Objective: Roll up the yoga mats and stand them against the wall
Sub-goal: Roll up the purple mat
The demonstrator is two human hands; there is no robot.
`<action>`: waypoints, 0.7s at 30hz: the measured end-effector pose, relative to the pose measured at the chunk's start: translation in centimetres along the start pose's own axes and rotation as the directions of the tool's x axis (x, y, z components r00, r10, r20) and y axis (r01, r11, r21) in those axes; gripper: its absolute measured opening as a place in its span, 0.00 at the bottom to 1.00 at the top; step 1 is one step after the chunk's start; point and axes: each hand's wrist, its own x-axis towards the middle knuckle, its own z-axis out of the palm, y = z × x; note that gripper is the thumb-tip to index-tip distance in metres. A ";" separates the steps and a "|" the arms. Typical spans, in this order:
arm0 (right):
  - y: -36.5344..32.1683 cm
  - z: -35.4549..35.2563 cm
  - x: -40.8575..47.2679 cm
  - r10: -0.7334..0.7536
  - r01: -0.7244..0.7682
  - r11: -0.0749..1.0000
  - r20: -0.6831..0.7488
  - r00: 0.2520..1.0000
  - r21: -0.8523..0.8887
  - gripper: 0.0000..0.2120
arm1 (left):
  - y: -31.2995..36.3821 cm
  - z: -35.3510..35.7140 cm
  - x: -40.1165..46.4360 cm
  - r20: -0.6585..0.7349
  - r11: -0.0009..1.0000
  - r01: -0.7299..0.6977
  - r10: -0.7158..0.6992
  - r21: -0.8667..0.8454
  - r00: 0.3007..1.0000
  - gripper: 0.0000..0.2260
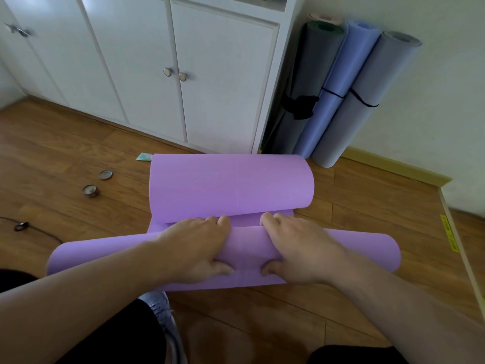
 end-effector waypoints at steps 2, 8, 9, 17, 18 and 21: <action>-0.3 -0.1 0.0 0.012 -0.012 1.000 0.007 1.000 -0.012 0.28 | 0.0 0.1 0.2 -0.003 1.000 -0.008 0.008 -0.014 1.000 0.24; -0.1 -0.4 -0.2 0.026 -0.030 0.996 0.052 0.998 0.082 0.25 | -0.5 0.5 0.1 -0.056 0.991 -0.029 0.022 -0.127 0.998 0.20; 0.0 -0.4 -0.2 0.020 -0.025 0.996 0.051 0.998 0.088 0.24 | -0.4 0.4 0.0 -0.053 0.988 -0.023 0.015 -0.152 0.998 0.20; 1.3 -0.1 0.3 0.063 -0.050 0.996 -0.179 0.982 0.079 0.19 | -0.6 -0.5 0.5 -0.228 0.988 0.067 -0.097 -0.138 0.969 0.19; 1.3 0.0 0.3 0.061 -0.048 0.996 -0.189 0.980 0.074 0.19 | -0.6 -0.6 0.6 -0.227 0.989 0.082 -0.108 -0.124 0.968 0.19; 1.1 0.3 0.5 0.042 -0.033 0.998 -0.181 0.983 0.050 0.15 | -0.1 -0.5 0.7 -0.207 0.996 0.074 -0.082 -0.044 0.975 0.20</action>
